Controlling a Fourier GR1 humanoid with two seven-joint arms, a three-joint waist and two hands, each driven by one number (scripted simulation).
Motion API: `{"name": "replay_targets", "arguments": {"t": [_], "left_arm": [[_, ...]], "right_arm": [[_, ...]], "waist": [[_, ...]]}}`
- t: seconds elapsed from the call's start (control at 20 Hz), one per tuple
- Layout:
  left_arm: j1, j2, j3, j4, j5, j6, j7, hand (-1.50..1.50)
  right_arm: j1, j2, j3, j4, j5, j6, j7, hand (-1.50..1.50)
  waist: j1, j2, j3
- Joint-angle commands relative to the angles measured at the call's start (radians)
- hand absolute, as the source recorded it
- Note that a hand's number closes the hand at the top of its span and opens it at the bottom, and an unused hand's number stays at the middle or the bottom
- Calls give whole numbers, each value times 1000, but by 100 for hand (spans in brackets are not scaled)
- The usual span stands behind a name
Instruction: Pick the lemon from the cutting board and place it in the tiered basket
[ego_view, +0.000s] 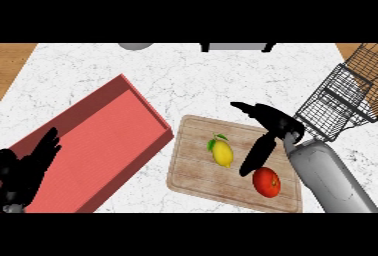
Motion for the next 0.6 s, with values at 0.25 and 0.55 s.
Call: {"name": "replay_targets", "arguments": {"t": [0.25,0.55], "left_arm": [[-17,-35,38,-35,-33,-27,37,0],[-20,-63,62,-53,-75,-31,67,0]], "right_arm": [[24,26,-105,121,42,126,-110,-150],[170,37,-130,-87,60,163,-62,-150]], "waist": [[3,1,0],[-4,-1,0]]}}
